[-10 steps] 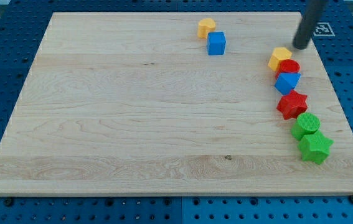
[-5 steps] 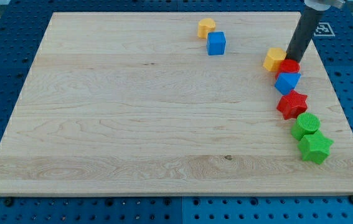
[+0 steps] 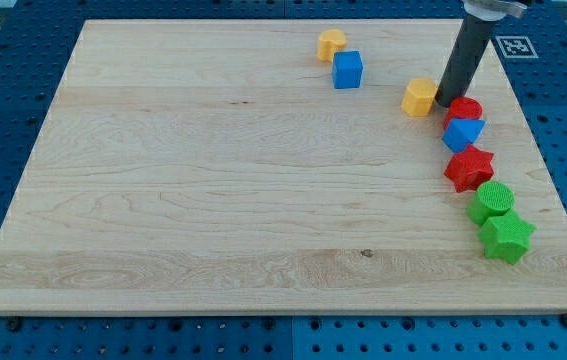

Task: Push the yellow hexagon below the blue cube

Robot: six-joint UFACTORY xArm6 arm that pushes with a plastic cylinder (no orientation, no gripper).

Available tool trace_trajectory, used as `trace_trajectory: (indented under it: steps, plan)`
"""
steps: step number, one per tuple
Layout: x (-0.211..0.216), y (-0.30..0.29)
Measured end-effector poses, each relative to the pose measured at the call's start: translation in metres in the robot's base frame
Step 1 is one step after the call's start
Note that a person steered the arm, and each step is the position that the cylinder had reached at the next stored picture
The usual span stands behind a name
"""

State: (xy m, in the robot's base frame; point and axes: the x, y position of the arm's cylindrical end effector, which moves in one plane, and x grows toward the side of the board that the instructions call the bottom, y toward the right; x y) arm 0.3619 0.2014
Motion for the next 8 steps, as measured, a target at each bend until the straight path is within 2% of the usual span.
trace_trajectory:
  steps: [4, 5, 7, 8]
  plan:
    - [0.0, -0.06]
    - [-0.002, -0.04]
    - [0.0, 0.06]
    - [0.056, 0.071]
